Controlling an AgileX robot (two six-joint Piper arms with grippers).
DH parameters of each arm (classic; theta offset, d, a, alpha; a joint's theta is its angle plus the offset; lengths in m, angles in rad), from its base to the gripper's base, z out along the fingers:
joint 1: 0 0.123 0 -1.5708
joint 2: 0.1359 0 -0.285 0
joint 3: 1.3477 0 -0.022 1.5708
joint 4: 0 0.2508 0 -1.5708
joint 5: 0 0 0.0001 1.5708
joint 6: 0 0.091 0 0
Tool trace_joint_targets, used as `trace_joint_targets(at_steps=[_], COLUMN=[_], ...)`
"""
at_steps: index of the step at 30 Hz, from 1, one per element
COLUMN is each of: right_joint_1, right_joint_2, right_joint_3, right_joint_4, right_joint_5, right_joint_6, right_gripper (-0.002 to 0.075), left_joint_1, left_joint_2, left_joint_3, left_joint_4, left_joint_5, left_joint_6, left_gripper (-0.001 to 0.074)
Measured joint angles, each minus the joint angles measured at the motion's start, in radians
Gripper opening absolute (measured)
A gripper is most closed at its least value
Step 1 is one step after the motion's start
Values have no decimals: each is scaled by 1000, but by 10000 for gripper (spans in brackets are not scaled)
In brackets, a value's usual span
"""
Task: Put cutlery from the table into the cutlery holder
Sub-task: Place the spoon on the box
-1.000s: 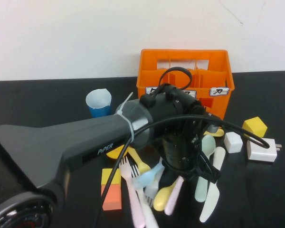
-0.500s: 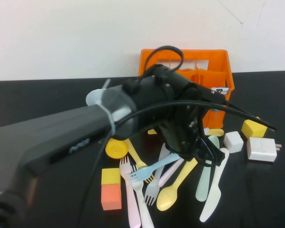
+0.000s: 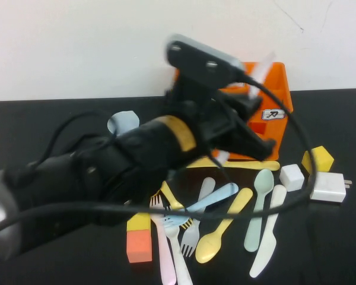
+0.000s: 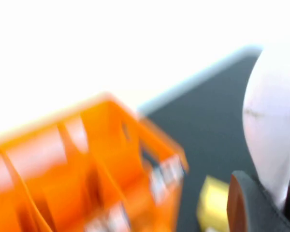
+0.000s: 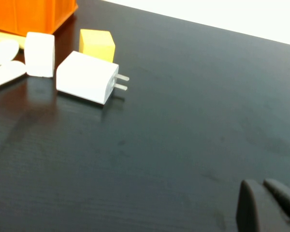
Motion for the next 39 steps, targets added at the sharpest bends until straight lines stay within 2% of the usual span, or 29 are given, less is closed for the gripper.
trace_joint_targets(at_steps=[5,11,14,19,28,30,35,39], right_joint_1=[0,0,0,0,0,0,0,0], right_joint_2=[0,0,0,0,0,0,0,0], right_joint_3=[0,0,0,0,0,0,0,0], right_joint_4=[0,0,0,0,0,0,0,0], right_joint_5=[0,0,0,0,0,0,0,0], right_joint_6=[0,0,0,0,0,0,0,0], right_gripper=[-3,-3,-3,-3,-3,-3,-3,-3], left_joint_1=[74,146,175,218,240,240,240,239], left_joint_2=[-19,43,99,205,355,377,398,370], left_joint_3=[99,103,90,28,-105,-120,-129,-129], left_joint_4=[0,-59,-83,-93,-79,-73,-63,-54], left_joint_5=[-348,-606,-671,-692,-651,-626,-565,-496], left_joint_6=[29,97,117,130,130,130,128,109], left_gripper=[29,29,29,29,45,85,265,335])
